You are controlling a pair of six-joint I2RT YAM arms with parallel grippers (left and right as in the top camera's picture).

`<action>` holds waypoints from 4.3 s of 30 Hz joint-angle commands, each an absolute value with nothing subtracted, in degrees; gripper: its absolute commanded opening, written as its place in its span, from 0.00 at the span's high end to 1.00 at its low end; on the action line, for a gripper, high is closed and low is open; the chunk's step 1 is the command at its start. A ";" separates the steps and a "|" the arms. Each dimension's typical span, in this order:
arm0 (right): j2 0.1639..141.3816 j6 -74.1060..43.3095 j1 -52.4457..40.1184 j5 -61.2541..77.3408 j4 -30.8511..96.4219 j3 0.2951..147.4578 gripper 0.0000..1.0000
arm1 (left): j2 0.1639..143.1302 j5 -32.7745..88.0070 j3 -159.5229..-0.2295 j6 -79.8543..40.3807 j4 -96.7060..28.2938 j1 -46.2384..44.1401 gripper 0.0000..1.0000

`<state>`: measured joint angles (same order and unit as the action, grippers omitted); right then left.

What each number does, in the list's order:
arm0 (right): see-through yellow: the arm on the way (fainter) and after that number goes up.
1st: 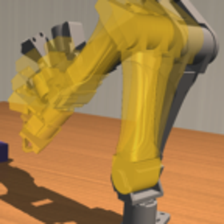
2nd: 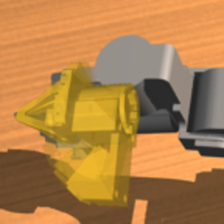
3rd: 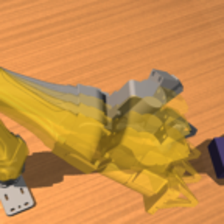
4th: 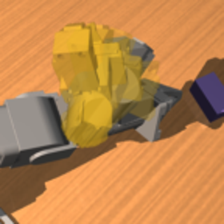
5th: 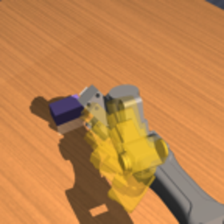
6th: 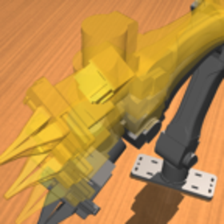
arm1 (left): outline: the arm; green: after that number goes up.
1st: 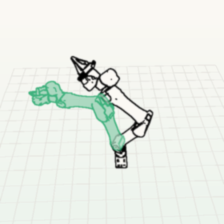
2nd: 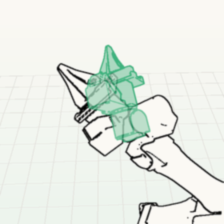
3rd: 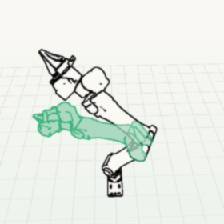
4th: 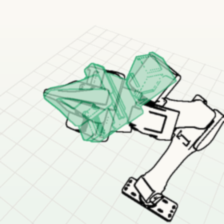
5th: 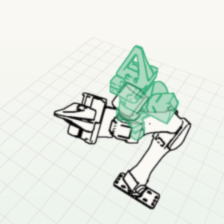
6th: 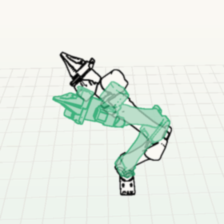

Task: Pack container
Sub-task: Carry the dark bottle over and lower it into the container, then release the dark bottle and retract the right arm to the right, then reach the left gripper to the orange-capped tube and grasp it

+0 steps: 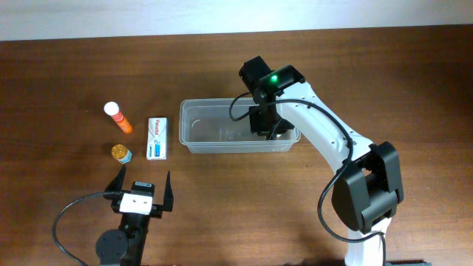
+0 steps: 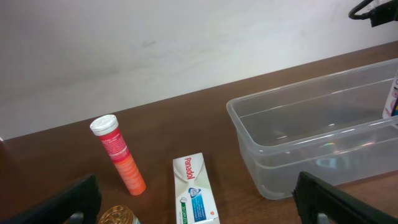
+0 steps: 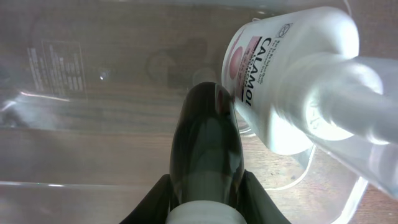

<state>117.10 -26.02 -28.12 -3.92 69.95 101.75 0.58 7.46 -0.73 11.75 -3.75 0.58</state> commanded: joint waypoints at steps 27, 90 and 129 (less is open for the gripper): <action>115.66 -29.06 -26.22 -5.15 67.00 96.01 0.69 | 0.30 7.25 -0.51 11.25 -3.97 0.93 0.00; 110.41 -23.38 8.32 -16.56 91.29 132.55 0.02 | 0.30 7.25 -0.51 11.25 -3.97 0.93 0.00; 110.41 -23.38 13.58 -16.56 91.29 132.55 0.02 | 67.00 4.47 -55.66 9.93 -38.59 0.93 0.01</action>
